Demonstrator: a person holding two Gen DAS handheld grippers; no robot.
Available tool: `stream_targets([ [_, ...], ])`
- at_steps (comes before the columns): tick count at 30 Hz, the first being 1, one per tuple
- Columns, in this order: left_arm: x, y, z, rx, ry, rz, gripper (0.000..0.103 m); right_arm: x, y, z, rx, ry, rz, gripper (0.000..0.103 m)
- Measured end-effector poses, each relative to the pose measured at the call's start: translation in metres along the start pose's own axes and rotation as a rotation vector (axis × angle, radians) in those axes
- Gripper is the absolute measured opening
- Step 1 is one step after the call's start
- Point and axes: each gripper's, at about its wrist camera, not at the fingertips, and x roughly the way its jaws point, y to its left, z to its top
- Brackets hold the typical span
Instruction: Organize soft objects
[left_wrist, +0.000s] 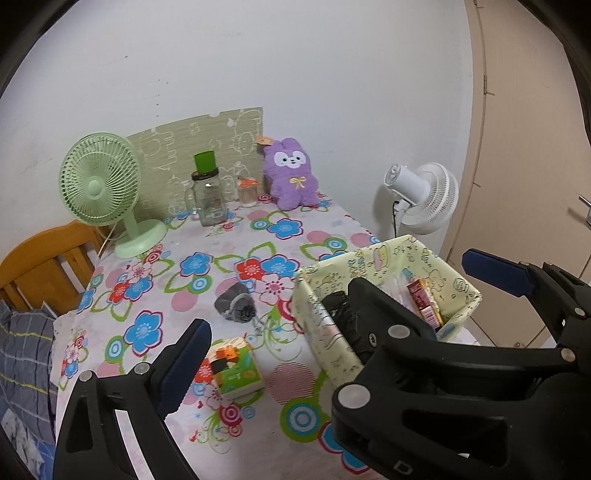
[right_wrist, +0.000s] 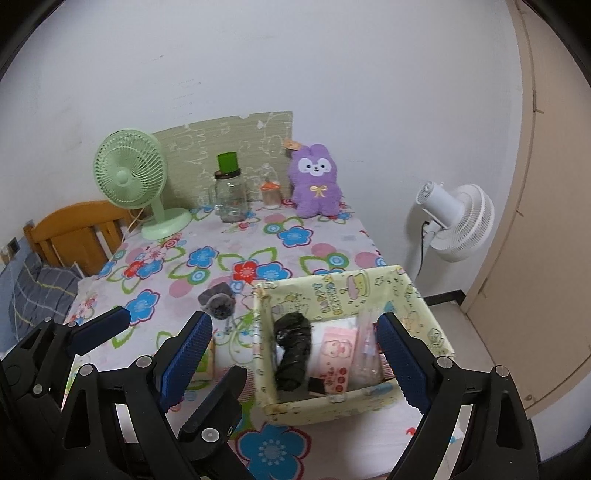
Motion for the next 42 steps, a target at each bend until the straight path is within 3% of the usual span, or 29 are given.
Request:
stream_targets([
  [11,0.002,0.026,-0.008,-0.027,0.02,0.031,0.097,0.011,0.026,-0.001,-0.021,0.013,0.04,0.089],
  [17,0.008,0.039,-0.013,-0.038,0.038,0.051,0.097,0.021,0.04,-0.003,-0.044,0.021,0.053,0.082],
  [24,0.018,0.054,-0.022,-0.038,0.056,0.09,0.097,0.035,0.055,-0.008,-0.077,0.038,0.078,0.065],
  [42,0.063,0.092,-0.051,-0.093,0.169,0.099,0.097,0.092,0.088,-0.03,-0.099,0.148,0.119,0.048],
])
